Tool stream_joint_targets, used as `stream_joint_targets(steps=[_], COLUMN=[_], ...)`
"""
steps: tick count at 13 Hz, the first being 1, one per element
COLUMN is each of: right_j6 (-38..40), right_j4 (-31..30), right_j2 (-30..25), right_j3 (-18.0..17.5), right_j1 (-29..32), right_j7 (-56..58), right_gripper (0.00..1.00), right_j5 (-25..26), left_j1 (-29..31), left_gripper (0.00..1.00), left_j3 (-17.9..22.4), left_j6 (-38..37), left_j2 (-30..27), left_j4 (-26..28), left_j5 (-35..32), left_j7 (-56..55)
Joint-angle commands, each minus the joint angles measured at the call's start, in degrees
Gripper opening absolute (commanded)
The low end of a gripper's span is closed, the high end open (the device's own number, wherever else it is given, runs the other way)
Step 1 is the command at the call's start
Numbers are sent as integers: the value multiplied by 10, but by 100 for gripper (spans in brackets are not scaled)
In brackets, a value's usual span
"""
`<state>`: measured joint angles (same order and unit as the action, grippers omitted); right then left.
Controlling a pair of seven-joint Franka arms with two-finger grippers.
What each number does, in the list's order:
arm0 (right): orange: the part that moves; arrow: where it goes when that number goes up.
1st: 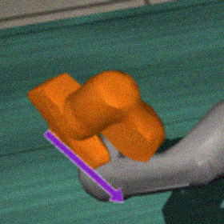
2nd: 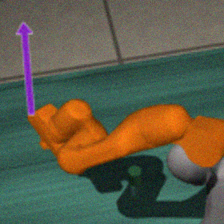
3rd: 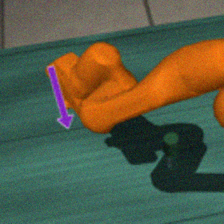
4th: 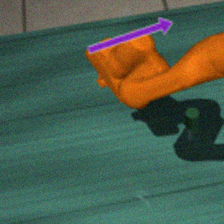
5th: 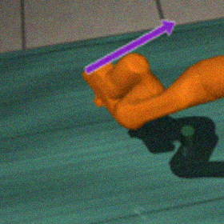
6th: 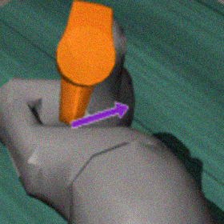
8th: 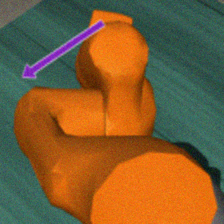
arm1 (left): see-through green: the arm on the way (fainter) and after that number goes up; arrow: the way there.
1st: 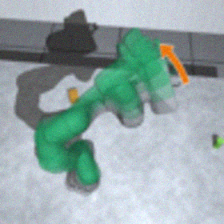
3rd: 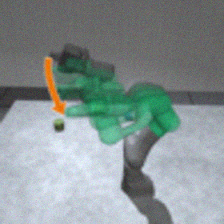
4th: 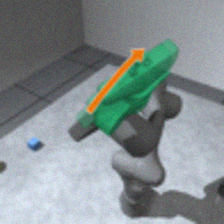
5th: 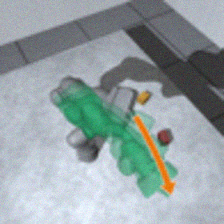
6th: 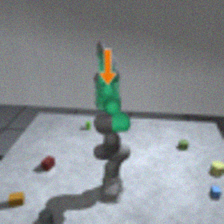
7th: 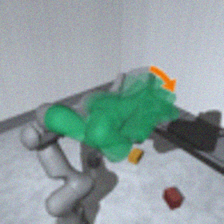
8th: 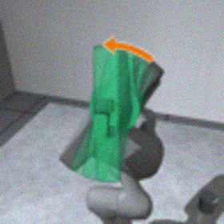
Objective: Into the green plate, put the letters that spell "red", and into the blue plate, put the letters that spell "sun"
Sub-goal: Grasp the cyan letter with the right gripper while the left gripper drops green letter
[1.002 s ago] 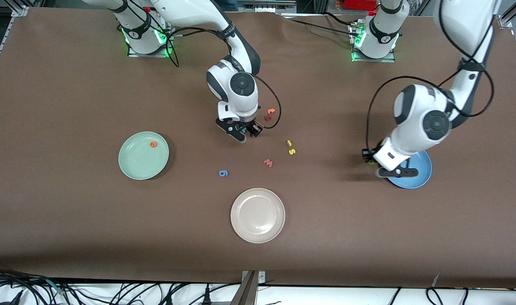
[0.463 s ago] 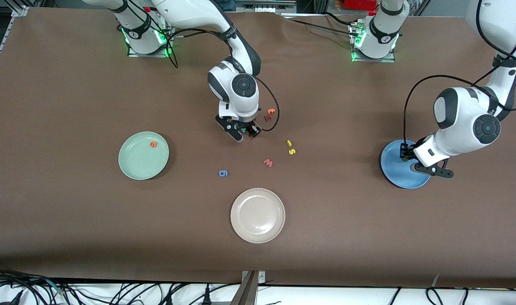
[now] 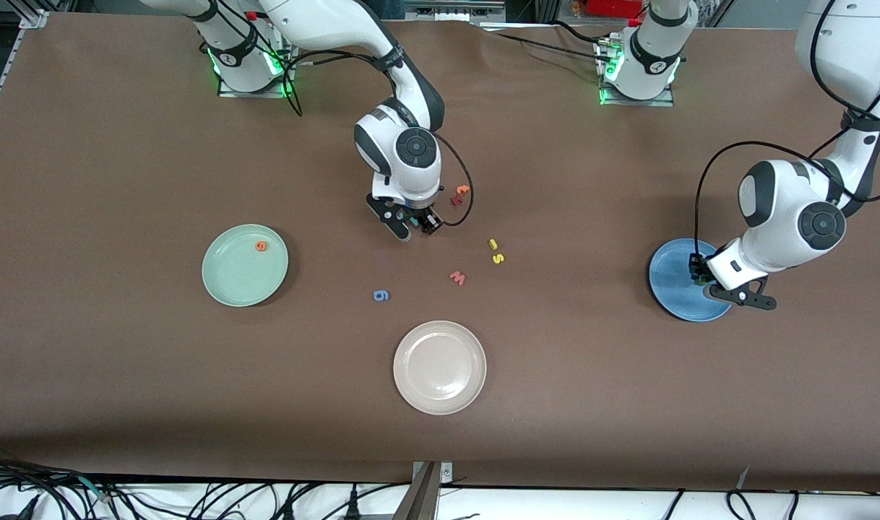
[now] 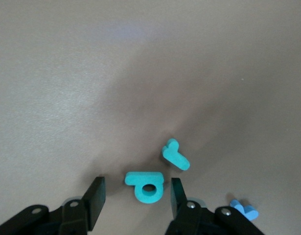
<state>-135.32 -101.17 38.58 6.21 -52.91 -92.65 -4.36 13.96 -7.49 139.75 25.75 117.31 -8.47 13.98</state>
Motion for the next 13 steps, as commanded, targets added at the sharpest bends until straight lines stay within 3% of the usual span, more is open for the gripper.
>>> stream_joint_targets(steps=[1, 3, 5, 6, 10, 13], right_j6=[2, 2, 2, 2, 2, 2], right_j4=[-5, -5, -5, -6, -9, -10], right_j2=[0, 0, 0, 0, 1, 2], right_j3=[4, 4, 4, 4, 4, 5], right_j1=[-8, -8, -9, -12, -12, -9], right_j7=[-21, -28, -29, -29, -29, -28], right_gripper=[62, 62, 62, 61, 56, 55], right_j5=[-6, -6, -6, -6, -6, -6], left_j1=[16, 16, 16, 15, 0, -54], left_gripper=[18, 26, 61, 72, 78, 79], left_j3=[-3, -3, -3, -4, -12, -37], left_j6=[27, 27, 27, 26, 10, -28], left_j2=[16, 15, 16, 14, 2, -24], left_j4=[-2, -2, -2, -2, -1, 3], left_j5=[-25, -25, -25, -24, -19, -17], left_j7=[2, 1, 0, -1, -41, -179])
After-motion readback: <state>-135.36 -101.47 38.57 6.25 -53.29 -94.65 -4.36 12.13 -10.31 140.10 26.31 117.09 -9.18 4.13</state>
